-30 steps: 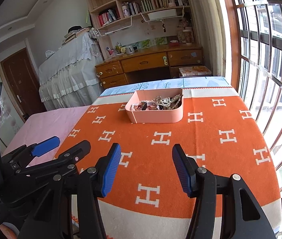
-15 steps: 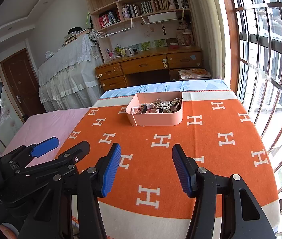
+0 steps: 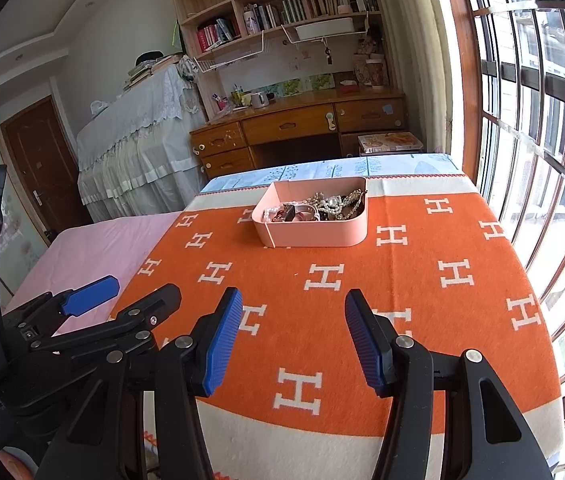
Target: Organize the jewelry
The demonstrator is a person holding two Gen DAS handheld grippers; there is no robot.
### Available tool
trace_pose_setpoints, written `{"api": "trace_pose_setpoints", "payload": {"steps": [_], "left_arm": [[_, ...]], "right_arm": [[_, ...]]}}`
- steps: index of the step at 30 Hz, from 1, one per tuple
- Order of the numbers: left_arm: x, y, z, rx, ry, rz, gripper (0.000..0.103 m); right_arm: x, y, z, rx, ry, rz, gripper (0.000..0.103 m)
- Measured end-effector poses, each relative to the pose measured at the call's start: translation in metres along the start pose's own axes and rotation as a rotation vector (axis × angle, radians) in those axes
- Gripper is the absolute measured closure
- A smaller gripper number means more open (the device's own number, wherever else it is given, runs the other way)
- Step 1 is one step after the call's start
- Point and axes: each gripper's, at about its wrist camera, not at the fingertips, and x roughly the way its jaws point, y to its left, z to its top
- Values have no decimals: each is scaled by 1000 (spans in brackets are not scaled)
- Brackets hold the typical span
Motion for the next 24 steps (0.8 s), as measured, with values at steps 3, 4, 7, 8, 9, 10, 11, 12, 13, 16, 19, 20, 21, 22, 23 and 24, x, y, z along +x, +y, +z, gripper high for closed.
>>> {"api": "trace_pose_setpoints", "payload": {"steps": [3, 4, 7, 8, 9, 10, 11, 12, 13, 16, 19, 20, 21, 22, 23, 24], "left_arm": [[2, 0, 0, -2, 7, -1, 35], [3, 1, 0, -3, 9, -2, 35], [4, 2, 0, -5, 15, -4, 35], [5, 2, -1, -5, 17, -4, 35], [5, 2, -2, -5, 18, -4, 35], [5, 2, -1, -6, 20, -5, 35], [5, 2, -2, -7, 20, -6, 35], [5, 2, -1, -6, 19, -5, 35], [5, 2, -1, -6, 19, -4, 35], [5, 3, -1, -6, 21, -4, 35], [7, 4, -3, -7, 26, -5, 35], [7, 4, -4, -7, 27, -5, 35], [8, 4, -5, -8, 29, -4, 35], [9, 4, -6, -8, 30, -4, 35], [9, 4, -5, -8, 30, -4, 35], [9, 4, -5, -8, 30, -4, 35]], "right_arm": [[0, 2, -5, 1, 7, 0, 48], [1, 3, -6, 0, 9, -1, 48], [1, 3, -6, 1, 9, 0, 49], [1, 3, -7, 1, 10, 0, 49], [1, 4, -7, 2, 11, 0, 49], [1, 4, -6, 1, 11, 0, 48], [2, 3, -7, 1, 12, 0, 48], [2, 4, -7, 1, 12, 0, 48], [2, 4, -7, 1, 12, 0, 48], [2, 4, -7, 2, 12, 0, 48], [2, 4, -7, 2, 14, -1, 48], [2, 4, -6, 3, 13, 0, 48], [2, 5, -8, 3, 15, 1, 48], [2, 4, -9, 4, 17, 1, 48], [3, 4, -9, 4, 17, 1, 48], [2, 5, -11, 4, 17, 2, 48]]}}
